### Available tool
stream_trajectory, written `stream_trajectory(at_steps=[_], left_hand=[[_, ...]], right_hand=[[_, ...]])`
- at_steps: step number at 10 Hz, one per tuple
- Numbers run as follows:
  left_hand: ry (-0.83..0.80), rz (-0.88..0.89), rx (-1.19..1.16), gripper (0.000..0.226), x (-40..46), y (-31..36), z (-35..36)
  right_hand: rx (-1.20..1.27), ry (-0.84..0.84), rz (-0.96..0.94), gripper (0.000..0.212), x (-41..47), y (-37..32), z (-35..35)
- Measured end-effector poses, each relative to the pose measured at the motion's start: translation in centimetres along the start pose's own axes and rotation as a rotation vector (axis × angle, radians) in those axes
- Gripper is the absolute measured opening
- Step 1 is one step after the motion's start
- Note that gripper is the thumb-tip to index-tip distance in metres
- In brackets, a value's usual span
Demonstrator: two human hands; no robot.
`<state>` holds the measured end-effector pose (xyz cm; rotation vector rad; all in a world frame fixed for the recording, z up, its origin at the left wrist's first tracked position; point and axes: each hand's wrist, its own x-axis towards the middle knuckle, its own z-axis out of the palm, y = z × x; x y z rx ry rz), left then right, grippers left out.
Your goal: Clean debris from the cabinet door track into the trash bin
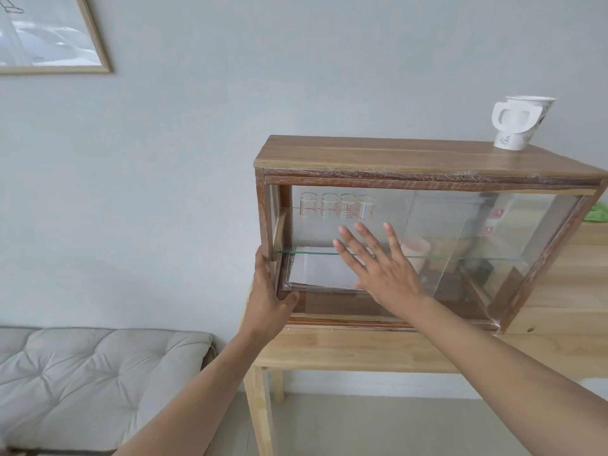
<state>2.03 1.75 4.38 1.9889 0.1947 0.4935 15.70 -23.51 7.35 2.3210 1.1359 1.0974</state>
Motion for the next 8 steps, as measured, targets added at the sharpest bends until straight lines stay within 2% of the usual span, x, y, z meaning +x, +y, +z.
stream_trajectory(at_steps=[5,6,7,8], left_hand=[[-0.076,0.028,-0.032,0.107,0.1,0.0,-0.8],[-0.055,0.028,0.041,0.106,-0.2,1.1,-1.4],[-0.091,-0.018,0.184,0.088,-0.4,2.1,-2.2],[-0.036,-0.082,0.457,0.076,-1.9,4.4,-2.4]], right_hand=[[0.023,0.023,-0.021,0.131,5.2,-5.6,-1.4],[0.042,-0.001,-0.016,0.122,5.1,-5.6,-2.5],[0.102,-0.041,-0.013,0.105,4.9,-5.9,-4.3],[0.241,-0.090,0.086,0.081,3.1,-6.2,-5.7]])
